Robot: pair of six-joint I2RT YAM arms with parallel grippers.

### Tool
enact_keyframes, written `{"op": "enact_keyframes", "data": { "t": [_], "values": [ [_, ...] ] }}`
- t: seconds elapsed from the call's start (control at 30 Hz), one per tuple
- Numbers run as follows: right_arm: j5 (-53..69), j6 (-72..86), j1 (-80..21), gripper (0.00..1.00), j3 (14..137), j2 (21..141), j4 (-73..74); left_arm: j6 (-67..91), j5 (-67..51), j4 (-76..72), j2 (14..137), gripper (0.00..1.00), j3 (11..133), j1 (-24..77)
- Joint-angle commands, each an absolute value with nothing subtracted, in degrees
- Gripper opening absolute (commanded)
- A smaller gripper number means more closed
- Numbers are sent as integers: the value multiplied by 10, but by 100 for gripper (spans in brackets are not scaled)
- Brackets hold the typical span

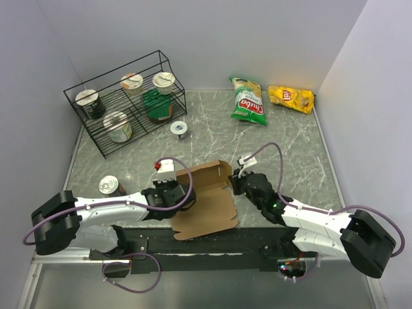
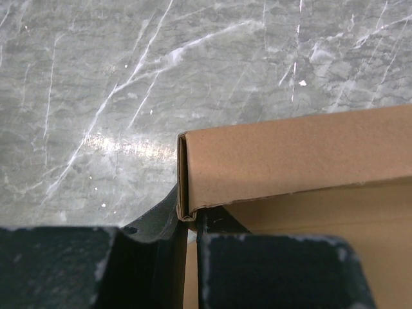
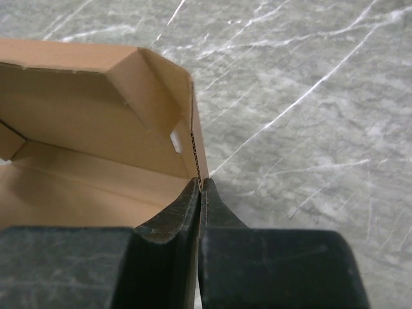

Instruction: Fold the paper box

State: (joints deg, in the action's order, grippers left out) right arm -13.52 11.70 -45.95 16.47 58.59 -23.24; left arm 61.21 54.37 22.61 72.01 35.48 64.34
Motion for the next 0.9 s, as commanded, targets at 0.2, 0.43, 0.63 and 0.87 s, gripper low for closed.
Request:
{"op": "enact_keyframes", "data": {
  "t": [0.2,0.43,0.63,0.87],
  "values": [
    [-403,223,-594,0,234,648,-211,633,526,261,769,1,388,678],
    [-460,265,-617,0,277,705,-193,642,525,257,790,1,399,700],
    [-490,322,-628,0,333,764,-142,650,526,261,807,1,410,714],
    [-573,459,-630,0,430,843,-12,664,527,267,811,1,415,722]
  ]
}}
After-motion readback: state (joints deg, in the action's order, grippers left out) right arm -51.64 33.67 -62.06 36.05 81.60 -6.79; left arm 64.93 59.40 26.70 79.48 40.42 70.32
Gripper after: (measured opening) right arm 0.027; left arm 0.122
